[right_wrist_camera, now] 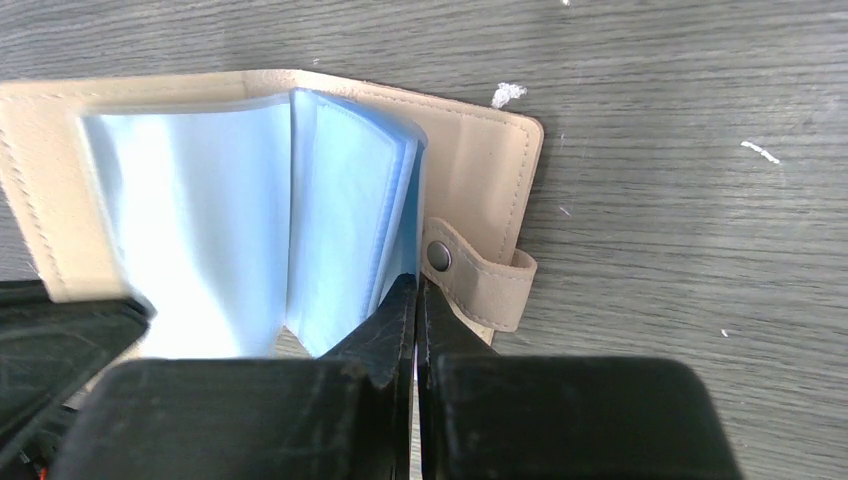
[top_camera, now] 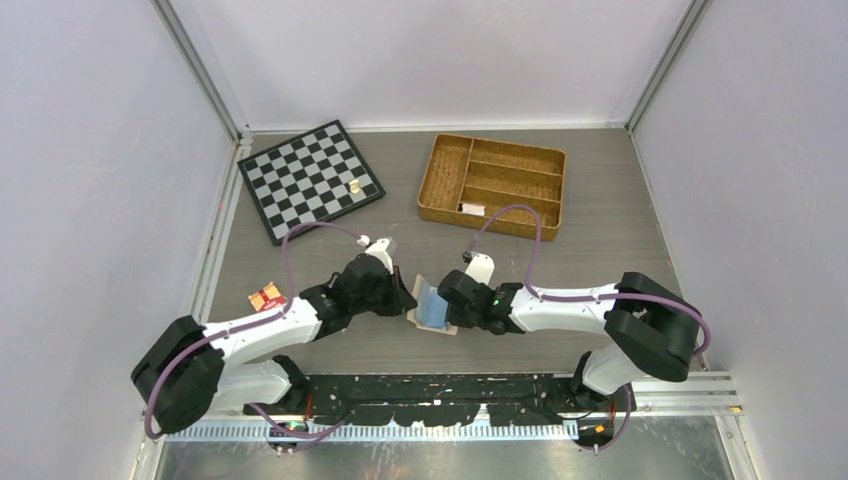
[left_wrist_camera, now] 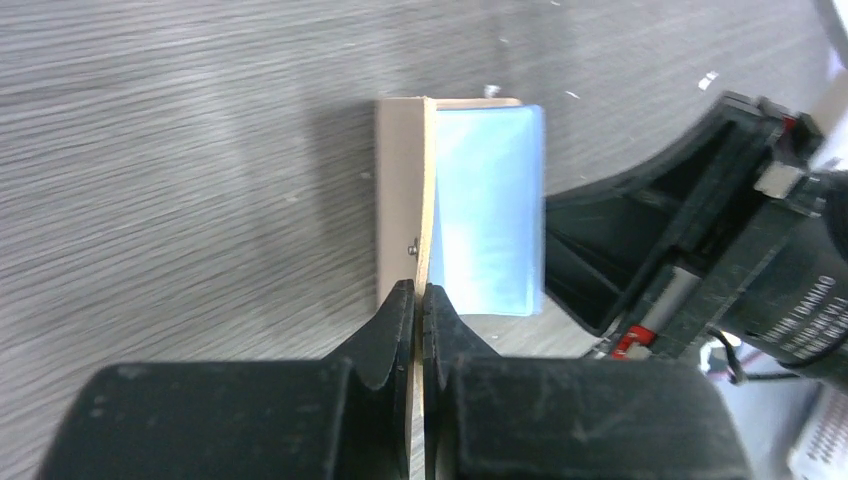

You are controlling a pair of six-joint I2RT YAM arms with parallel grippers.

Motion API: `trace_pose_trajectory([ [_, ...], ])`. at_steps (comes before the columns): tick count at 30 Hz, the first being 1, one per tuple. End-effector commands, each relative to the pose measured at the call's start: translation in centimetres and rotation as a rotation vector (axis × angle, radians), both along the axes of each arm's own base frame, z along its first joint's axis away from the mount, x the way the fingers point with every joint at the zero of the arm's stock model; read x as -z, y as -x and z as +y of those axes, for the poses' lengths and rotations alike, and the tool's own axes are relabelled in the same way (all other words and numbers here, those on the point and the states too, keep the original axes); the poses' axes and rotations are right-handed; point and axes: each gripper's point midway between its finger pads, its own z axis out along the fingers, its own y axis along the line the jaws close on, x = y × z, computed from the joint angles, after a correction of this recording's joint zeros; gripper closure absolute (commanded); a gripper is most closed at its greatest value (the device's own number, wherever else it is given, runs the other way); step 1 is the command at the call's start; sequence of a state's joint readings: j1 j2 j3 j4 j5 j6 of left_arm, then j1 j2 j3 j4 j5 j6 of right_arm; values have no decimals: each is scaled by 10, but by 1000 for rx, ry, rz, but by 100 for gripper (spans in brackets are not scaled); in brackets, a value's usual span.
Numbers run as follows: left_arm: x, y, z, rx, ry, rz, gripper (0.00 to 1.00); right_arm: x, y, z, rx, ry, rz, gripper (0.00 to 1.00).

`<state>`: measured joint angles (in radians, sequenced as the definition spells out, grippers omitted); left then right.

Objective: Put the credit cards into the card holder
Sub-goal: Open the card holder at the center of the board.

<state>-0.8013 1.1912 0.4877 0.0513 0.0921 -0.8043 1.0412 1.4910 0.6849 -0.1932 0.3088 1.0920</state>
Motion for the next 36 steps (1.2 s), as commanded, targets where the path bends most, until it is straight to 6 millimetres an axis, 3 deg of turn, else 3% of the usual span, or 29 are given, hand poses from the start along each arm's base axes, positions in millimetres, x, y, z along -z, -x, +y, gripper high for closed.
trace_pose_trajectory([
  [1,16,-6,46,-129,-207,-27,100,13,5,-32,33,131,0,100],
  [5,21,-6,63,-154,-296,-31,100,12,5,-33,32,134,2,99],
  [8,29,-5,72,-150,-362,-21,95,7,4,-34,31,135,-7,91],
  [11,33,-3,73,-131,-392,-8,84,-4,3,-35,29,129,-26,75],
  [15,30,-3,71,-110,-403,1,69,-23,1,-45,36,145,-55,63],
  [25,-3,-7,81,-119,-424,-66,35,-62,-4,-72,38,114,-105,39],
  [31,-39,-11,65,-77,-346,-106,24,-96,-28,-98,42,61,-125,31],
  [36,-69,-9,18,54,-158,-114,23,-120,-49,-120,25,121,-131,24],
])
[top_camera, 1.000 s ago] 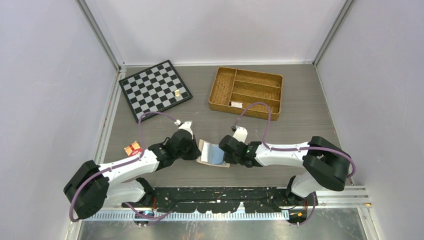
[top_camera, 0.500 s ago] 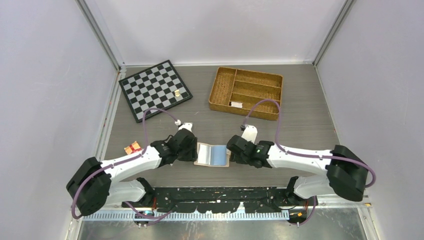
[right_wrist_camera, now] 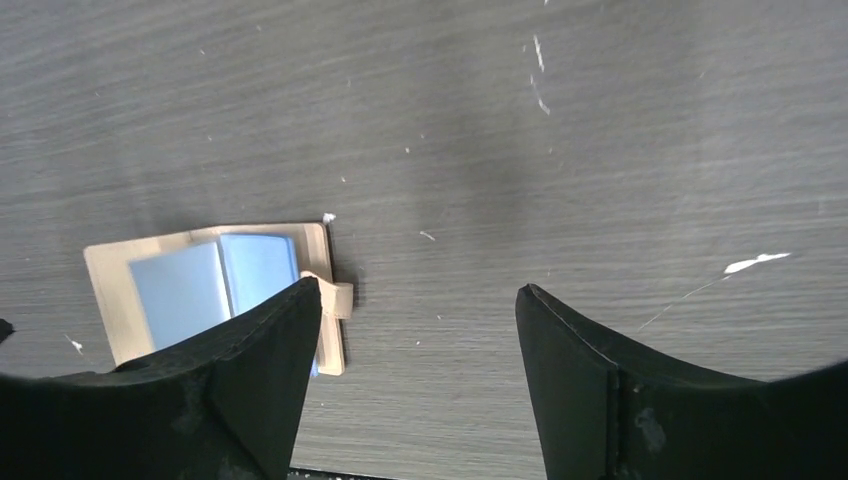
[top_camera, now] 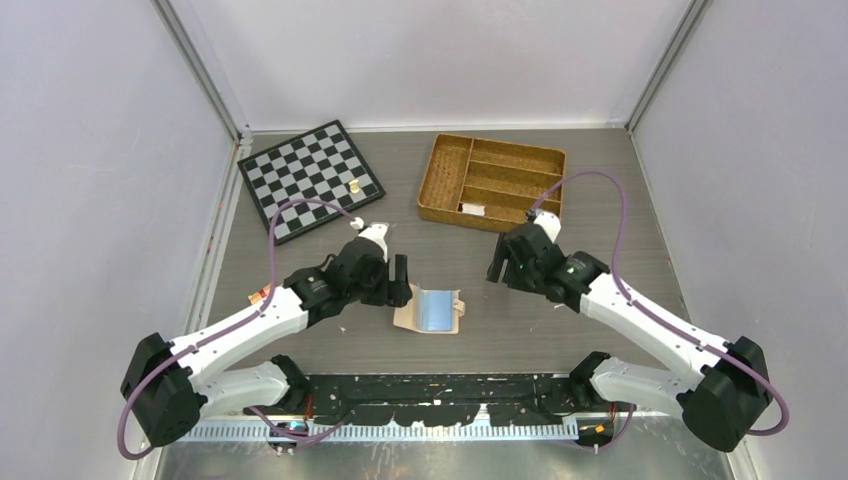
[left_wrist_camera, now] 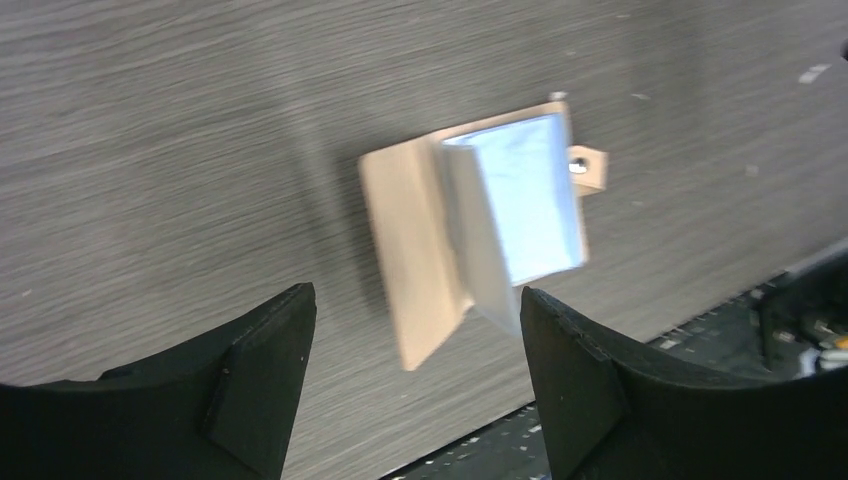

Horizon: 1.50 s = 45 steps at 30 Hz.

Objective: Put the credit cards into the card holder
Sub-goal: Open the card holder at the center of the board.

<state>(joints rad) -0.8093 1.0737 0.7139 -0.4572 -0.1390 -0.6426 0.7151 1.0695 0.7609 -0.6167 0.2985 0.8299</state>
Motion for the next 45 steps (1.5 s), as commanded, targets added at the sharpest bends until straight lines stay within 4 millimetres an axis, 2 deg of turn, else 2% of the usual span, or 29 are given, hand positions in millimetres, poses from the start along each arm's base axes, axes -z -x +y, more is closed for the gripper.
trace_pose_trajectory([
  [1,-39,-1,-46,150,184,-15,23,-32,-15,-7,-88,41,-24,21],
  [4,-49,-4,-62,181,239,-16,23,-37,-21,-2,-117,23,-4,17],
  [6,-47,-3,-70,201,248,7,23,-38,-19,11,-149,-33,20,17],
  [10,-20,-2,-70,184,209,81,31,-31,-10,61,-238,-292,64,35],
  [12,-6,0,-68,171,194,108,31,-17,-2,80,-254,-366,107,44],
  [15,4,2,-73,177,209,127,31,3,8,100,-286,-356,144,50],
  [19,18,2,-68,160,174,148,33,16,14,124,-321,-348,163,56],
  [24,38,4,-56,124,112,177,42,35,15,126,-301,-304,184,61],
  [31,45,8,-52,113,114,181,44,52,18,128,-298,-296,208,64],
  [39,50,10,-50,109,108,192,46,68,19,120,-270,-257,227,66],
  [45,61,13,-45,104,93,202,48,78,21,121,-267,-255,239,67],
])
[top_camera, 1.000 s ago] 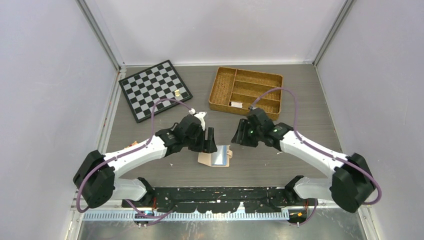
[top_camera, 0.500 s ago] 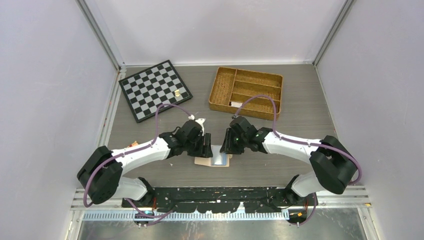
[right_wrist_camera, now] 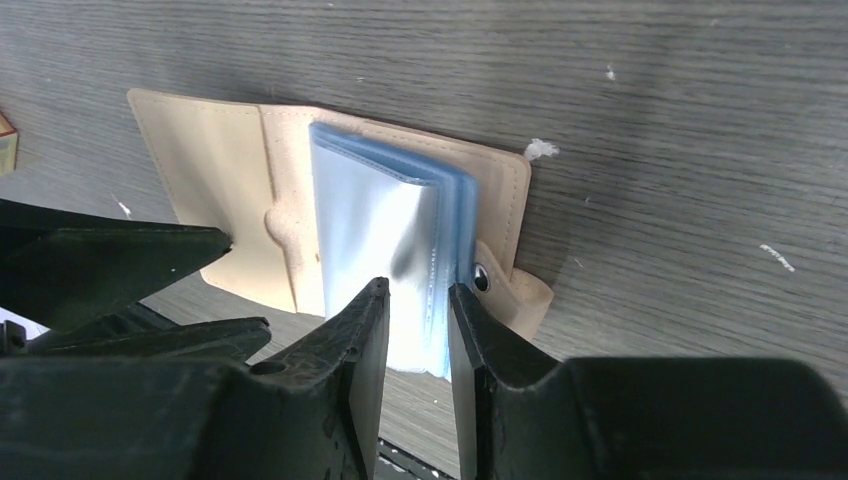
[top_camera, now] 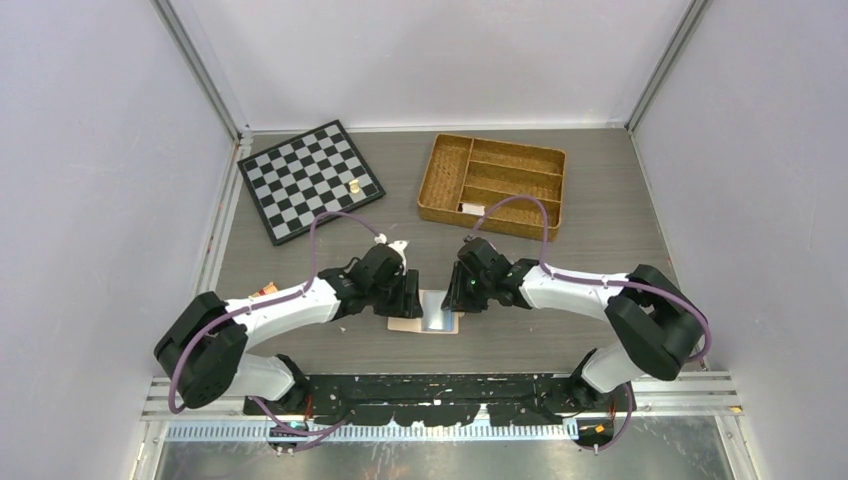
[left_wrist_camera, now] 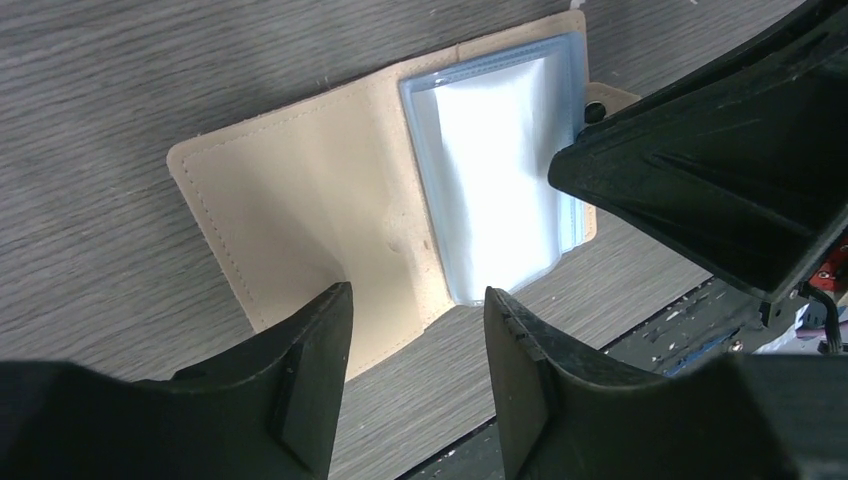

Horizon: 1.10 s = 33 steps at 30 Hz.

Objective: Put the credit cards into the card holder
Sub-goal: Open the card holder at the center of the board.

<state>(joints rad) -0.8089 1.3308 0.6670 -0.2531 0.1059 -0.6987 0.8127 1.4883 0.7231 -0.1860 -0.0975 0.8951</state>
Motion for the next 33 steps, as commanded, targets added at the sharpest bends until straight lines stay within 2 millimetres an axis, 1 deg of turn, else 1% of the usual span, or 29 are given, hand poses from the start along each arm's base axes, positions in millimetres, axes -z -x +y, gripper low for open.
trace_pose_trajectory([
  [1,7,-5,1,-13,7,-21,49,4,-3,4,17,-9,-18,68],
  [6,20,-1,7,-24,-10,-12,56,10,-2,7,17,-22,-7,69],
  [10,31,2,10,-20,-21,-4,67,9,0,19,5,-92,6,69],
  [14,39,4,13,-14,-34,-1,79,2,-2,33,-13,-165,-1,69],
  [18,43,4,16,-9,-47,-9,84,-7,-3,45,-46,-223,-6,69],
  [23,41,4,12,5,-29,-18,85,-13,-2,59,-78,-298,4,69],
  [27,37,3,11,13,-13,-31,86,-24,-3,68,-84,-346,-4,70],
  [31,24,0,6,23,34,-76,84,-31,-5,70,-85,-355,-21,70],
  [33,15,-2,5,27,54,-103,81,-34,-6,71,-86,-358,-29,70],
])
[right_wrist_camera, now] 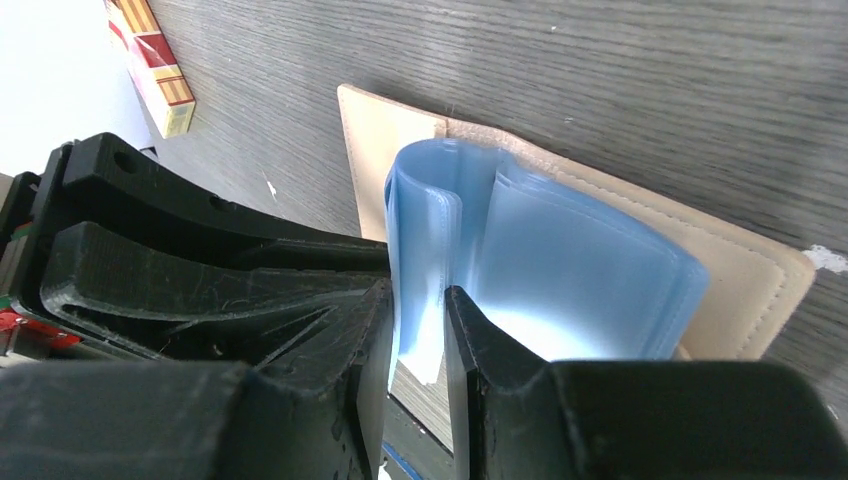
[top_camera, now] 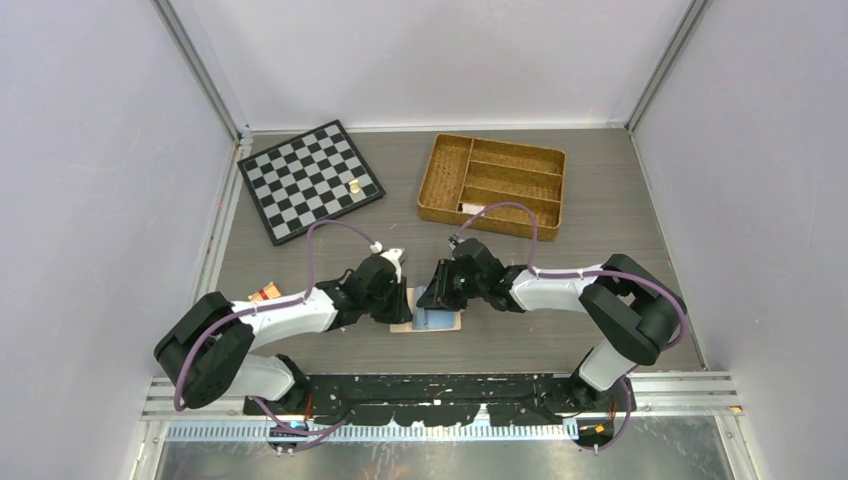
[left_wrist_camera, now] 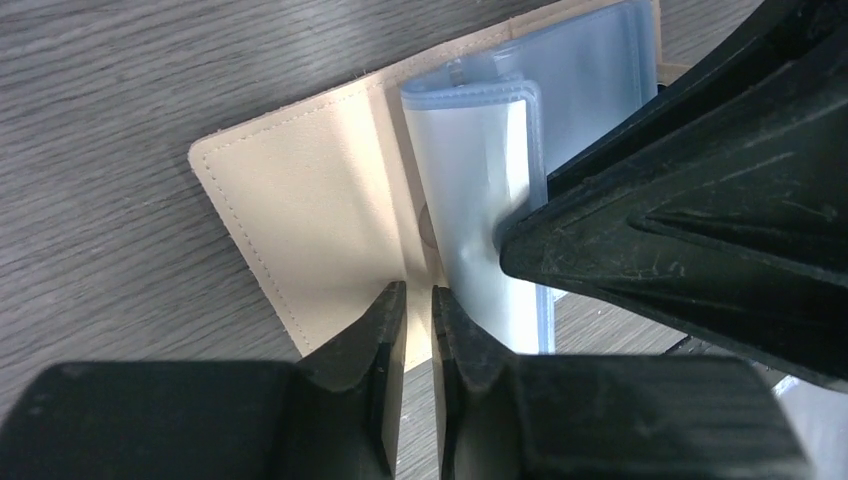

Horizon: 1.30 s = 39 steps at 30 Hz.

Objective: Put the credit cards into the card holder
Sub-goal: Open the card holder at the center of the board, then pick up the credit card from the storage box.

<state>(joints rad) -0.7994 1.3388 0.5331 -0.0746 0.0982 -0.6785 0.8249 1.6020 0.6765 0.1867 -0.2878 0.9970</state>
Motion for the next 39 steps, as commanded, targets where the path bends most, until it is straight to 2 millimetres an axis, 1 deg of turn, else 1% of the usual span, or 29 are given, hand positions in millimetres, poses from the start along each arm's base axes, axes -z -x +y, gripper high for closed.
trace_pose_trajectory([
  [1,-16,-4,-4,29,48,-77,79,-26,-7,15,-13,-78,-53,70],
  [6,-32,-4,6,14,35,-121,68,-29,-11,18,-7,-78,-68,70],
  [11,-38,-1,29,-48,-1,-155,61,-27,-13,22,-12,-74,-69,71],
  [15,-42,7,50,-96,-43,-152,59,-31,-15,29,-24,-81,-75,71],
  [19,-49,13,69,-148,-63,-138,58,-33,-12,41,-55,-80,-82,72],
  [22,-52,11,85,-202,-88,-124,57,-29,-11,51,-71,-74,-80,72],
  [25,-50,8,98,-252,-87,-82,57,-28,-8,63,-94,-74,-84,72],
  [28,-47,6,104,-284,-65,-54,57,-28,-8,75,-112,-72,-90,72],
  [32,-54,6,99,-270,-22,-53,56,-35,-4,89,-148,-79,-100,70],
  [34,-59,4,99,-266,-20,-61,55,-46,-4,94,-164,-84,-120,67],
  [37,-67,1,99,-265,-22,-76,50,-62,-6,94,-170,-82,-153,58],
  [39,-72,-1,99,-266,-19,-85,45,-76,-7,92,-173,-81,-182,52],
])
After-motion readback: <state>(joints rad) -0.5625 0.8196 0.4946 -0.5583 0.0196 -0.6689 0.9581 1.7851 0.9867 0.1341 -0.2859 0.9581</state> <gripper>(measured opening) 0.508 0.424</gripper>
